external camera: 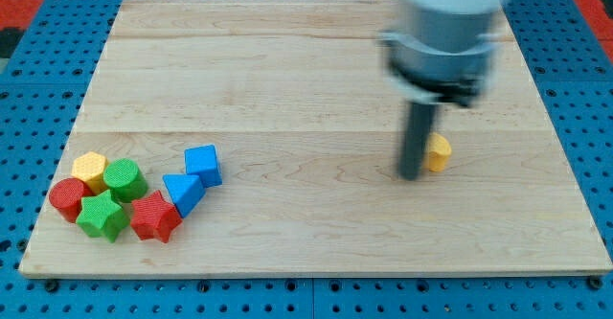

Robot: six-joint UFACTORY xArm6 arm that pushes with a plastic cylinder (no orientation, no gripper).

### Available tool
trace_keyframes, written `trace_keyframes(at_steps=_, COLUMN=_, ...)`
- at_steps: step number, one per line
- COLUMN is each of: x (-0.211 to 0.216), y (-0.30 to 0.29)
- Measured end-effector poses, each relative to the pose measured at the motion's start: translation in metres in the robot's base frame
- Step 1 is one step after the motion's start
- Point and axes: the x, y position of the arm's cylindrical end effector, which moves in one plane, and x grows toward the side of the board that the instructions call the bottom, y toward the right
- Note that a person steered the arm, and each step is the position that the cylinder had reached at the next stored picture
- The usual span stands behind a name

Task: Move the heart towards the left side of the board

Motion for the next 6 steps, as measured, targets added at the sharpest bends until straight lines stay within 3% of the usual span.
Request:
trace_keyframes(at_steps=1, x=0.014, y=0.086)
trace_keyframes(at_steps=2, x=-0.021, y=0.106)
trace_keyframes(at_steps=4, x=-0.047, y=0.005)
trace_keyframes(at_steps=5, x=-0.065, y=0.019)
trace_keyframes(at_steps=6, x=-0.068, y=-0.043)
